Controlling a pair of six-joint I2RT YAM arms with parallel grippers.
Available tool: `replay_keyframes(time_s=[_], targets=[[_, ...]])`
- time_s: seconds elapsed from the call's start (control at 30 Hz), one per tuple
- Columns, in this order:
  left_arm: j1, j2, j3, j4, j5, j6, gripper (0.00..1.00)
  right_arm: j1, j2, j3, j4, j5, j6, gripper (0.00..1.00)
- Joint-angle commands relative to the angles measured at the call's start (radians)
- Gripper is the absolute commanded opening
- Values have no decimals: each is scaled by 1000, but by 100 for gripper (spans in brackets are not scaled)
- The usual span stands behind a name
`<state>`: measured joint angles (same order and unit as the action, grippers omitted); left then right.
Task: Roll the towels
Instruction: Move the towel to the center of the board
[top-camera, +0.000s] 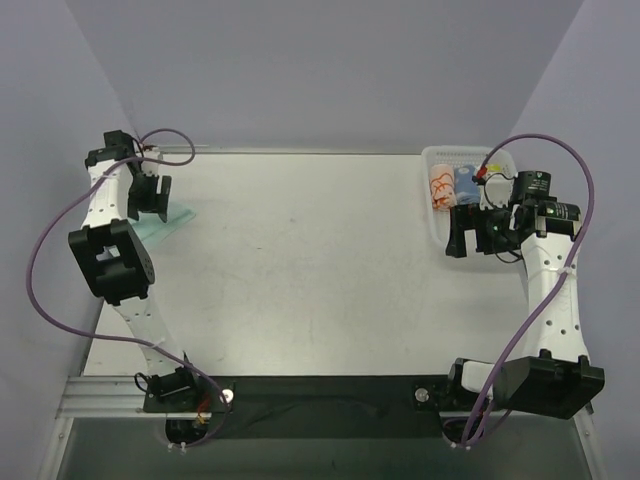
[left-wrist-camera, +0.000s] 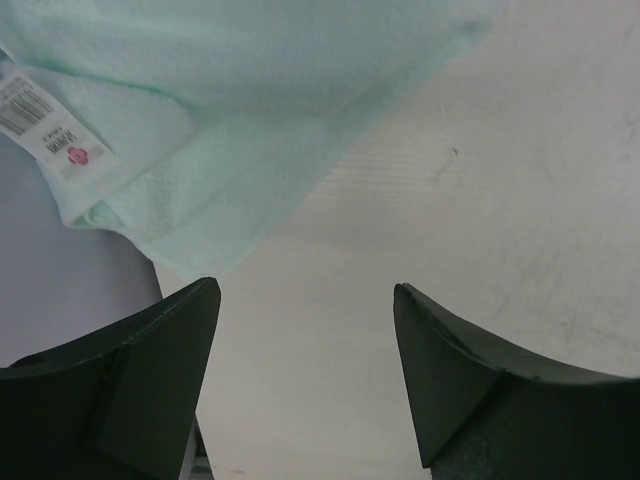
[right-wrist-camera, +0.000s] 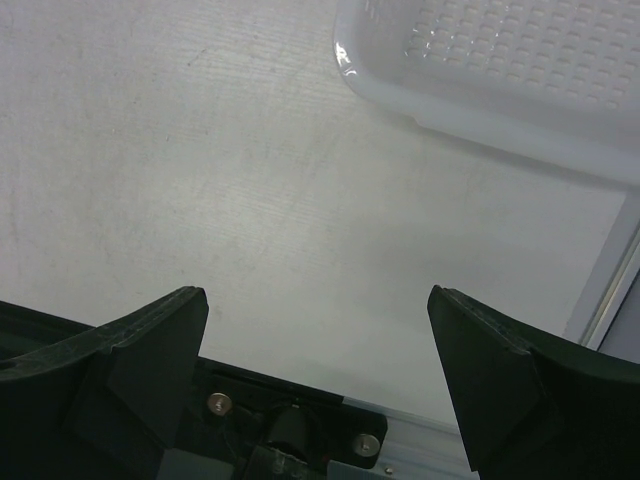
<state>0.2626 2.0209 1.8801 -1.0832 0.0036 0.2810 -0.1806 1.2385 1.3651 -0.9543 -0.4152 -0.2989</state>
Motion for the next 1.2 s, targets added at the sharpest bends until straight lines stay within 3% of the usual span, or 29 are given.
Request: replay_keyframes(time_s=[0.0, 0.27, 0.47, 0.63, 0.67, 0.8, 0.9, 1.03, 1.17], targets=[[24, 113, 137, 23, -19, -20, 80, 9, 16, 46, -84, 53, -54, 100], [49, 330, 267, 20, -37, -16, 75, 7, 53, 77, -112, 81, -65, 100], [47, 407, 294, 17, -11, -16, 71, 7, 68, 92, -124, 84, -78, 100], [43, 427, 263, -9, 61, 1, 44, 7, 90, 114, -141, 78, -86, 100], [38, 418, 251, -12, 100, 7, 33, 7, 91, 114, -141, 76, -85, 100], [-11, 363, 153, -40, 209, 79, 17, 7, 99, 118, -147, 61, -86, 99], [-97, 286, 39, -41, 242, 106, 0, 7, 107, 121, -147, 50, -85, 99], [-253, 109, -140, -31, 315, 107, 0, 7, 119, 124, -149, 21, -78, 98], [-524, -37, -324, -37, 357, 153, 2, 9, 127, 121, -150, -34, -72, 97]])
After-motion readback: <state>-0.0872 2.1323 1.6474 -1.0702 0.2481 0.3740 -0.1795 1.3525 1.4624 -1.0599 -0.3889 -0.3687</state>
